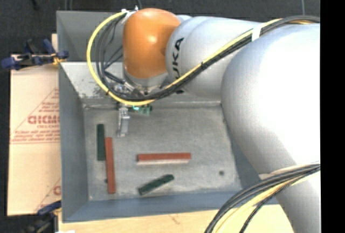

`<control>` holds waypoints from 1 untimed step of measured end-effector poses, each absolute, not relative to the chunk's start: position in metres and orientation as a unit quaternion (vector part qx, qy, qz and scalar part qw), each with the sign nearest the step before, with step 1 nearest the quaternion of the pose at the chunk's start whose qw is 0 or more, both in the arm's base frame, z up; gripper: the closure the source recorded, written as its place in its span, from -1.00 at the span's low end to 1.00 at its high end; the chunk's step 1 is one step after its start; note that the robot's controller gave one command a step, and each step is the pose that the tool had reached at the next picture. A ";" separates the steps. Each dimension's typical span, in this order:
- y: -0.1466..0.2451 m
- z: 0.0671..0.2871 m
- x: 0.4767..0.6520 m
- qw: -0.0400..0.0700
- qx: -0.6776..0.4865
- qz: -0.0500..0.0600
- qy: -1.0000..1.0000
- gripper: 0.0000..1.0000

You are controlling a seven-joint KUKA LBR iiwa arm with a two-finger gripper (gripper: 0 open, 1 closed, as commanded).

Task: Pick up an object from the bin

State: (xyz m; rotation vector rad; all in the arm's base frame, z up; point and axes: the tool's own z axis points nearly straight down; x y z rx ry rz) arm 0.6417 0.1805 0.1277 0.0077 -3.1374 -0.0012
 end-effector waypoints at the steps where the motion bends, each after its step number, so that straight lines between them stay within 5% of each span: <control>1: 0.180 0.133 0.644 -0.002 0.001 -0.001 -1.000 -1.00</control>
Offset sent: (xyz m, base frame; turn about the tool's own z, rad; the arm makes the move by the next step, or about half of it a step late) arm -0.0295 0.0332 -0.0577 -0.4974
